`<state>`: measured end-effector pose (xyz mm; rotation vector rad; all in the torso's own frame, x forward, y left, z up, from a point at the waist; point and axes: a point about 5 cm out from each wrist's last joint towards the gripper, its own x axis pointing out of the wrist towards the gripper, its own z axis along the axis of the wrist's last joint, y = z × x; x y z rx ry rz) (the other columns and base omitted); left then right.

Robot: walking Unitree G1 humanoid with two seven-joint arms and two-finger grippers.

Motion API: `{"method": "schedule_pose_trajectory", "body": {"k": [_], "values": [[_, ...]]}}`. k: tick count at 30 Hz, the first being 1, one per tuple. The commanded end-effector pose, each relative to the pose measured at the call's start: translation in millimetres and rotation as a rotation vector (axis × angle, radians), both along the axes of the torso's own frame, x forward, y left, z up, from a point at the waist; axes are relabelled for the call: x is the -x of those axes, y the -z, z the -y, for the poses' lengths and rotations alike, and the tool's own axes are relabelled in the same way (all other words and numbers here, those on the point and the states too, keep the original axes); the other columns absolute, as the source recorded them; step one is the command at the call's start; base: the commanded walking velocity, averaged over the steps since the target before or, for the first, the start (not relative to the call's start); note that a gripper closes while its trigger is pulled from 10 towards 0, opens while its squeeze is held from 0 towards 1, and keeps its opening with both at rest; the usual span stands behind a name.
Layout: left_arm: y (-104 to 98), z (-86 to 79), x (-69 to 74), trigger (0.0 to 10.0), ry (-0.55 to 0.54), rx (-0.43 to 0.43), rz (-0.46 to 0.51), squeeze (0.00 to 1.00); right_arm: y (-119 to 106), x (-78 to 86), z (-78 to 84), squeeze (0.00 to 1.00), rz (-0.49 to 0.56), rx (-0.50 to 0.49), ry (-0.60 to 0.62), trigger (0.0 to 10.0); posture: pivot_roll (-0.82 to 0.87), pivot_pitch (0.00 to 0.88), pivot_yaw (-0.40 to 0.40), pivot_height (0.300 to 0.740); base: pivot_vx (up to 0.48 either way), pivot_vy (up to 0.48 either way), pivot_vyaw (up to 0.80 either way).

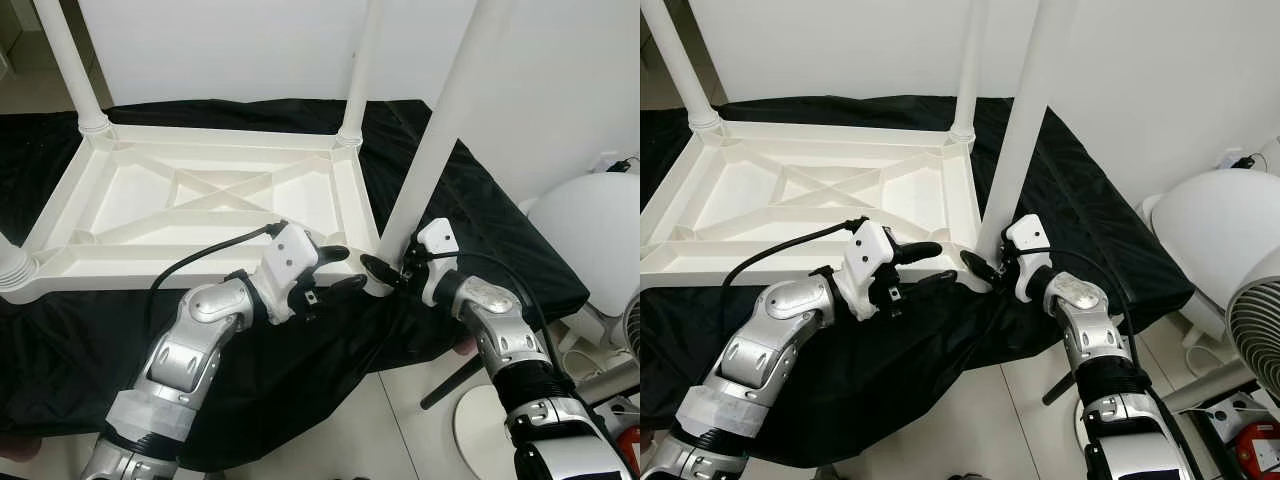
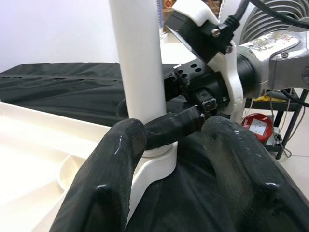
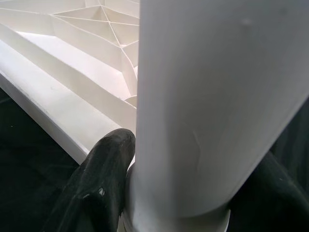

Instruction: Building children table

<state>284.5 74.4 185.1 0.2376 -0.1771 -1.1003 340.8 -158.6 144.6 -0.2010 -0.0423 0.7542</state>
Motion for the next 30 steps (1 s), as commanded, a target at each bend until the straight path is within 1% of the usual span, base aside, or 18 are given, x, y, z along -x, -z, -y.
{"method": "schedule_pose_trajectory", "body": {"k": [1,3,4,6,7,8,10,13,14,15,16,19,20,22,23,25,28,30], "values": [[-2.5,-3.7,-3.8,10.0,-0.079,0.007,0.015,0.0,7.0,1.0,-4.0,0.0,-0.04,-0.018,-0.006,10.0,0.09,0.076,-0.074,0.74,0.0,0.0,0.0],[-2.4,-4.7,-3.3,10.0,-0.083,0.007,0.016,0.0,7.6,4.0,-9.1,0.0,-0.07,-0.074,0.01,10.0,0.09,0.079,-0.078,0.74,0.0,0.0,0.0],[-2.4,-4.7,-3.3,10.0,-0.083,0.007,0.016,0.0,7.6,4.0,-9.1,0.0,-0.07,-0.074,0.01,10.0,0.09,0.079,-0.078,0.74,0.0,0.0,0.0],[-1.5,-5.4,-2.5,10.0,-0.089,0.009,0.013,0.0,8.4,6.4,-13.4,0.0,-0.086,-0.115,0.037,10.0,0.08,0.082,-0.086,0.74,0.0,0.0,0.0],[-1.5,-5.4,-2.5,10.0,-0.089,0.009,0.013,0.0,8.4,6.4,-13.4,0.0,-0.086,-0.115,0.037,10.0,0.08,0.082,-0.086,0.74,0.0,0.0,0.0],[-1.1,-5.5,-2.2,10.0,-0.092,0.011,0.012,0.0,9.0,7.2,-15.4,0.0,-0.093,-0.131,0.064,10.0,0.08,0.083,-0.087,0.74,0.0,0.0,0.0],[-1.0,-4.8,-2.0,10.0,-0.098,0.018,0.01,0.0,8.5,8.7,-20.7,0.0,-0.086,-0.161,0.167,10.0,0.08,0.09,-0.09,0.74,0.0,0.0,0.0],[-1.0,-4.5,-2.1,10.0,-0.1,0.02,0.009,0.0,8.2,9.1,-21.9,0.0,-0.085,-0.173,0.198,10.0,0.08,0.09,-0.09,0.74,0.0,0.0,0.0],[-1.0,-4.4,-2.1,10.0,-0.101,0.022,0.008,0.0,7.6,10.8,-25.4,0.0,-0.082,-0.194,0.256,10.0,0.07,0.091,-0.088,0.74,0.0,0.0,0.0],[-1.0,-4.4,-2.1,10.0,-0.101,0.022,0.008,0.0,7.6,10.8,-25.4,0.0,-0.082,-0.194,0.256,10.0,0.07,0.091,-0.088,0.74,0.0,0.0,0.0],[-0.9,-4.4,-2.1,10.0,-0.102,0.023,0.008,0.0,7.2,12.1,-27.5,0.0,-0.08,-0.208,0.291,10.0,0.07,0.091,-0.088,0.74,0.0,0.0,0.0],[-0.7,-5.9,-2.1,10.0,-0.1,0.021,0.005,0.0,13.5,19.9,-38.1,0.0,-0.119,-0.305,0.556,10.0,0.06,0.094,-0.079,0.74,0.0,0.0,0.0],[-0.6,-6.3,-2.2,10.0,-0.099,0.021,0.005,0.0,15.3,22.1,-41.0,0.0,-0.123,-0.319,0.607,10.0,0.06,0.094,-0.079,0.74,0.0,0.0,0.0],[-0.6,-6.3,-2.2,10.0,-0.099,0.021,0.005,0.0,15.3,22.1,-41.0,0.0,-0.123,-0.319,0.607,10.0,0.06,0.094,-0.079,0.74,0.0,0.0,0.0],[-0.5,-6.0,-2.5,10.0,-0.097,0.018,0.004,0.0,16.8,25.3,-45.1,0.0,-0.118,-0.332,0.67,10.0,0.06,0.095,-0.074,0.74,0.0,0.0,0.0],[-1.4,-5.4,-2.8,10.0,-0.091,0.017,0.004,0.0,17.4,30.8,-53.3,0.0,-0.104,-0.345,0.758,10.0,0.06,0.1,-0.067,0.74,0.0,0.0,0.0],[-1.6,-5.2,-2.9,10.0,-0.089,0.017,0.004,0.0,16.6,32.7,-56.1,0.0,-0.093,-0.345,0.783,10.0,0.06,0.1,-0.067,0.74,0.0,0.0,0.0],[-1.8,-4.8,-3.0,10.0,-0.084,0.017,0.001,0.0,8.4,33.7,-58.9,0.0,-0.047,-0.349,0.753,10.0,0.05,0.108,-0.057,0.74,0.0,0.0,0.0]]}}
